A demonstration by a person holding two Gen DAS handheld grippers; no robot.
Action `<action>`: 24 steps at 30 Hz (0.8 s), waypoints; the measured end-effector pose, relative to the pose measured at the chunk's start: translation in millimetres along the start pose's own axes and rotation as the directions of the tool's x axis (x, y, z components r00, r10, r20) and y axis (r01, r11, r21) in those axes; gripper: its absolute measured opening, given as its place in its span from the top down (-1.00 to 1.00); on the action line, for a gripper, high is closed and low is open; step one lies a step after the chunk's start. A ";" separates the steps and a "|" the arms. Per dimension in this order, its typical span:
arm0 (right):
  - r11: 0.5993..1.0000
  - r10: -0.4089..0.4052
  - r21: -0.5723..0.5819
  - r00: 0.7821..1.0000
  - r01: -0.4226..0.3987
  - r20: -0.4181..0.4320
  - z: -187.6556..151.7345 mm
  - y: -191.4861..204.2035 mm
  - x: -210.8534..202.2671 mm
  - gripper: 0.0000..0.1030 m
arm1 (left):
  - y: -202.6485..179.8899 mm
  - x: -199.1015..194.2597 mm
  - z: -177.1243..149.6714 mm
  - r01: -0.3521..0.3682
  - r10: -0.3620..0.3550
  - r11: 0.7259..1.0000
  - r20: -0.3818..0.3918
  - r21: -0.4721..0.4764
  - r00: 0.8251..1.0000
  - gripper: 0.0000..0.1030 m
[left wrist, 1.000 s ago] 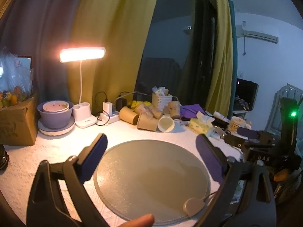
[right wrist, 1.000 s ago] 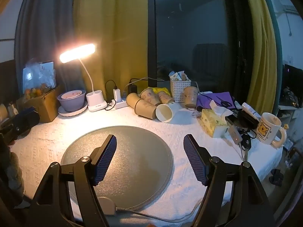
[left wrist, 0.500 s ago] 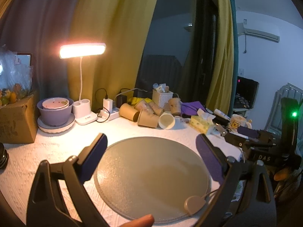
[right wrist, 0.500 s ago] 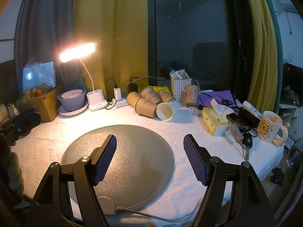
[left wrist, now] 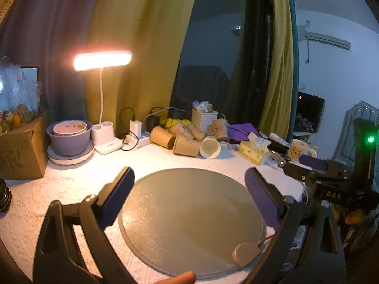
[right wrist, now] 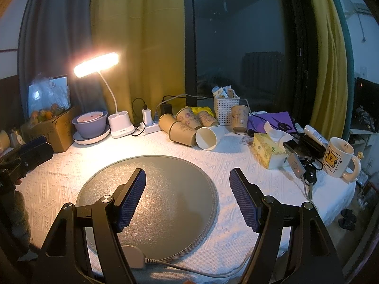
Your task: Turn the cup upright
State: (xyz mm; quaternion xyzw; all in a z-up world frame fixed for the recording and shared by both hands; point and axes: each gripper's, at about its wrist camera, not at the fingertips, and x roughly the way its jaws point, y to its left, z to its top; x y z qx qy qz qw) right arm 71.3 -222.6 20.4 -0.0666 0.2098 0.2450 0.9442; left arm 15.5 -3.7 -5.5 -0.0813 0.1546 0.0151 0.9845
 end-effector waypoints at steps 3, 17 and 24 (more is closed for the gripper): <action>1.000 0.001 0.001 1.000 -0.001 0.004 -1.4 0.7 0.3 -0.48 | 0.0 1.3 0.2 0.004 -0.004 1.000 -0.002 0.000 1.000 -0.85; 1.000 0.009 0.006 1.000 -0.009 0.004 1.7 1.2 0.7 -0.48 | -1.4 -0.3 0.4 0.042 -0.042 0.999 -0.011 0.003 0.999 -0.85; 1.000 0.009 0.006 1.000 -0.009 0.005 2.2 2.9 0.6 -0.48 | -2.7 -1.1 0.2 0.032 -0.032 0.999 -0.001 0.018 0.999 -0.85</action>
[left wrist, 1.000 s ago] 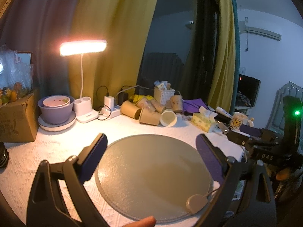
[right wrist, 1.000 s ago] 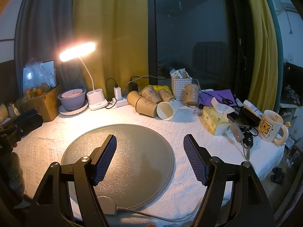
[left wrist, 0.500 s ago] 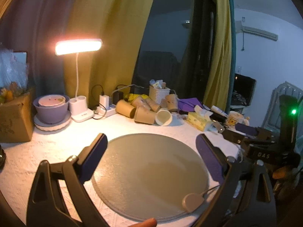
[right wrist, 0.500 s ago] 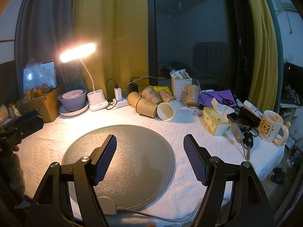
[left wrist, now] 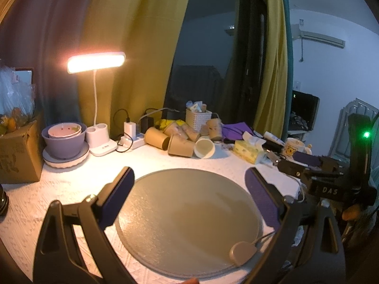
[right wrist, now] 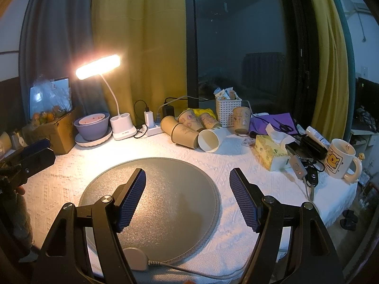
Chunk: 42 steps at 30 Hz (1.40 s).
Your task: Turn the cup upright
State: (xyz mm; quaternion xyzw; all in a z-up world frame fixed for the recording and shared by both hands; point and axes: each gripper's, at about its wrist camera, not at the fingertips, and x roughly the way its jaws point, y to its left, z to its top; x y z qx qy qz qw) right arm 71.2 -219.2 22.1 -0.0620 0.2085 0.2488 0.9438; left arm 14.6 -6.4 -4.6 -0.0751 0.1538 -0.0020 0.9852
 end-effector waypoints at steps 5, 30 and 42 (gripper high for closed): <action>1.000 0.000 0.000 1.000 0.000 -0.001 0.7 -0.8 0.3 -0.48 | 2.2 -1.5 0.8 -0.004 0.004 1.000 0.005 0.003 1.000 -0.85; 1.000 0.020 0.004 0.996 -0.020 -0.087 29.0 -37.2 90.1 -0.48 | 12.6 108.8 20.7 0.090 -0.050 0.983 -0.239 0.160 0.970 -0.85; 0.990 0.066 0.139 0.962 -0.029 -0.264 42.4 -102.8 204.9 -0.48 | 17.1 266.3 40.0 0.189 0.007 0.913 -0.477 0.362 0.879 -0.85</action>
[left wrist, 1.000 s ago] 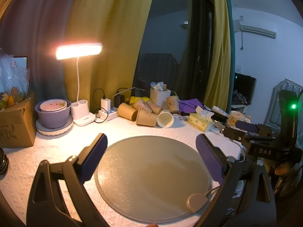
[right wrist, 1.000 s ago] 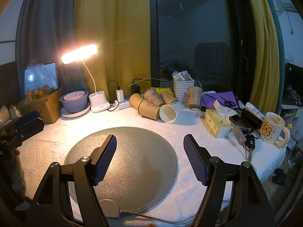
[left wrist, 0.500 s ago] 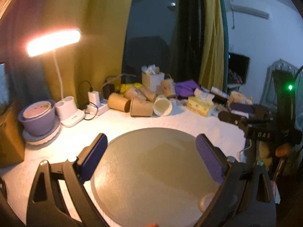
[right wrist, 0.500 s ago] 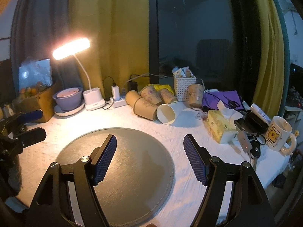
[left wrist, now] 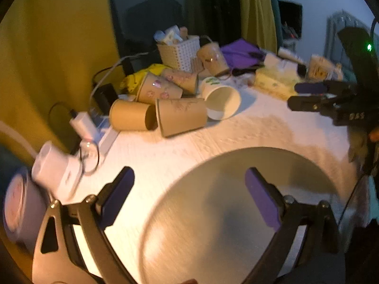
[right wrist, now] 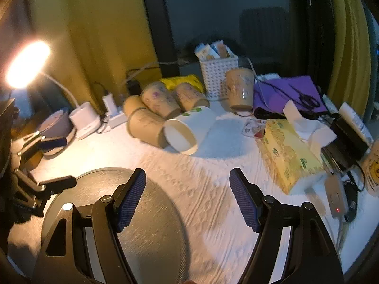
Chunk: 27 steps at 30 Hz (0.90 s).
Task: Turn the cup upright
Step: 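Move the right tool toward the brown paper cup lying on its side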
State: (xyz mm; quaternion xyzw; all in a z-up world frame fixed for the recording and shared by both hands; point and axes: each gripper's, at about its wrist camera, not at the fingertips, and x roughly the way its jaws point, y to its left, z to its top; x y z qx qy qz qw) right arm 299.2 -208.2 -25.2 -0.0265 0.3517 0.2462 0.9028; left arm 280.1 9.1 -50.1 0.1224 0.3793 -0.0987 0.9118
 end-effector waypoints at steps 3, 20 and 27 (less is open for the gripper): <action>1.000 -0.010 0.007 1.000 0.010 -0.023 9.9 -10.8 20.5 -0.48 | 5.0 27.1 18.7 0.006 -0.003 0.998 -0.032 0.070 0.999 -0.85; 0.998 0.021 0.059 0.998 -0.018 -0.060 34.2 -31.2 63.3 -0.48 | -12.2 114.5 74.1 -0.026 0.108 0.793 -0.098 0.608 0.989 -0.73; 0.997 0.037 0.070 0.998 -0.033 -0.058 31.5 -35.9 62.7 -0.49 | -23.8 137.8 70.7 -0.010 0.126 0.724 -0.118 0.690 0.985 -0.63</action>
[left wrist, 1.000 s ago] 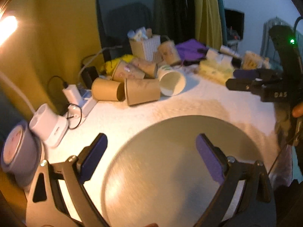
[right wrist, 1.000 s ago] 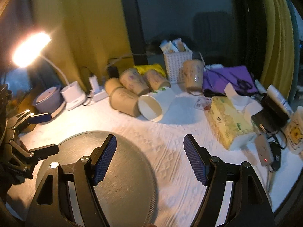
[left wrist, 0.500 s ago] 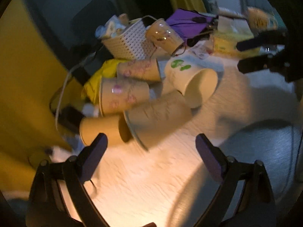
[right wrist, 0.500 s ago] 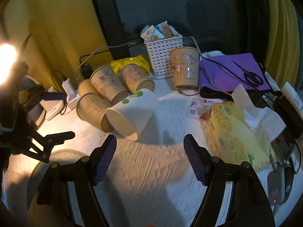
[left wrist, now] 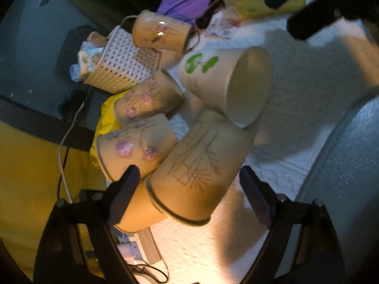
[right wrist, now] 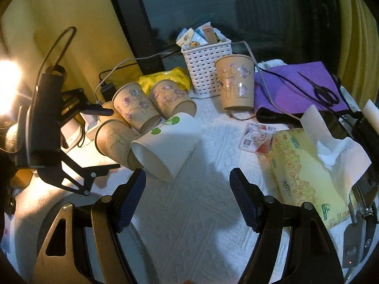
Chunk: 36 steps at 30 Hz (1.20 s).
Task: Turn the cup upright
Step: 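Move the right tool toward the brown paper cup lying on its side, then close the right gripper around the side of the brown paper cup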
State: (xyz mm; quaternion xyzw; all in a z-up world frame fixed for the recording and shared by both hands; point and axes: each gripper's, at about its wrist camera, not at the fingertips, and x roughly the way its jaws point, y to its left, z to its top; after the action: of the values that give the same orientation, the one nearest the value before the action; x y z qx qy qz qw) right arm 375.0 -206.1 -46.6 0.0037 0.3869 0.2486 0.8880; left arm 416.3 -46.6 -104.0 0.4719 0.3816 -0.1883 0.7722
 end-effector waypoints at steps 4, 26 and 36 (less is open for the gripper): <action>1.000 0.005 -0.004 1.000 -0.005 -0.007 -1.6 -0.8 2.6 -0.48 | -2.9 8.6 2.3 -0.014 0.014 1.000 -0.011 0.015 1.000 -0.46; 1.000 0.007 -0.025 0.998 -0.006 0.066 -20.1 28.1 -62.6 -0.48 | -42.1 -108.2 -15.0 -0.021 0.023 0.999 0.076 -0.037 0.997 -0.29; 0.999 0.037 -0.016 0.995 -0.036 0.094 -73.1 46.9 -115.6 -0.48 | -127.0 -187.3 -16.8 0.010 -0.011 1.000 0.125 0.007 0.992 -0.30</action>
State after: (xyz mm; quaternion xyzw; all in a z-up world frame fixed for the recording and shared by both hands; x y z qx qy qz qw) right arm 237.4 -229.9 -9.3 0.0160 0.3427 0.2671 0.9005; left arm 207.3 -106.3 -39.2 0.4597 0.3344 -0.2228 0.7920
